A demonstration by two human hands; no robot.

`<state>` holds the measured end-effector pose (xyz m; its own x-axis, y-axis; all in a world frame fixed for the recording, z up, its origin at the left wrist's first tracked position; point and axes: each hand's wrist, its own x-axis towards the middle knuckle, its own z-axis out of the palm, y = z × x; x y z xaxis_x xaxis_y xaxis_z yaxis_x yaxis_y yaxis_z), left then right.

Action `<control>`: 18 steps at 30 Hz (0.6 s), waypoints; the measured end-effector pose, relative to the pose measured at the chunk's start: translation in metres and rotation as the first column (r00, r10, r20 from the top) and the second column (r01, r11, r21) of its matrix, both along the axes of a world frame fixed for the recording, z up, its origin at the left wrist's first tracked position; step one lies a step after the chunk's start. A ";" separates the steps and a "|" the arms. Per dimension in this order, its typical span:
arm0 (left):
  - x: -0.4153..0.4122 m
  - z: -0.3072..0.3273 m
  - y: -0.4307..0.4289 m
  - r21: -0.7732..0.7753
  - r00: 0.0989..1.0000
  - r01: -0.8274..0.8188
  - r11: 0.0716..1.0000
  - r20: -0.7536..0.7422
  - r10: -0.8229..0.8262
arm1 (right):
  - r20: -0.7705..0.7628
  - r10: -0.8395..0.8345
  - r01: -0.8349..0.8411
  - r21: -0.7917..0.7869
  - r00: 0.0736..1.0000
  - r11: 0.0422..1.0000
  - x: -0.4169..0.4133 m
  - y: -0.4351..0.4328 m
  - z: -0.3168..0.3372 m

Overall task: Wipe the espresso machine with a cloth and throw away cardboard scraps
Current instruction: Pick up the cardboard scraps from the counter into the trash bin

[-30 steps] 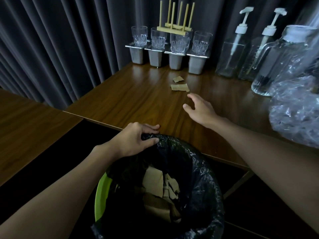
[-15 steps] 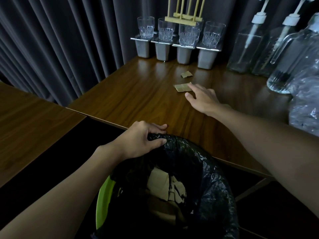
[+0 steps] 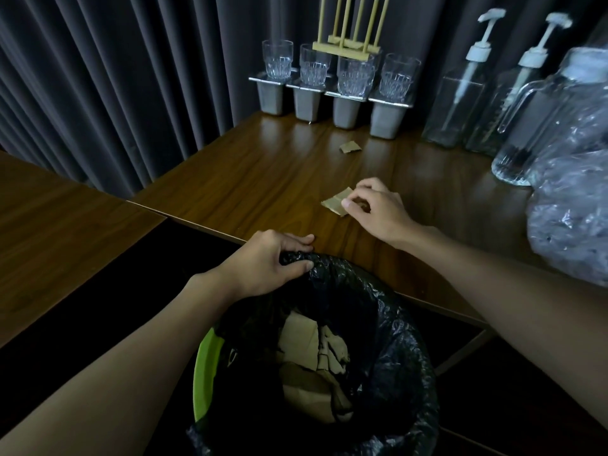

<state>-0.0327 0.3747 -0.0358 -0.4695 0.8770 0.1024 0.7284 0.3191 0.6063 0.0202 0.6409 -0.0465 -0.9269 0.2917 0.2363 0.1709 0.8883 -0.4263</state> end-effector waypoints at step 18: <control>0.004 -0.002 -0.002 0.012 1.000 -0.027 1.000 0.010 0.027 | -0.025 -0.060 0.027 -0.684 0.998 0.729 0.051 -0.019 0.034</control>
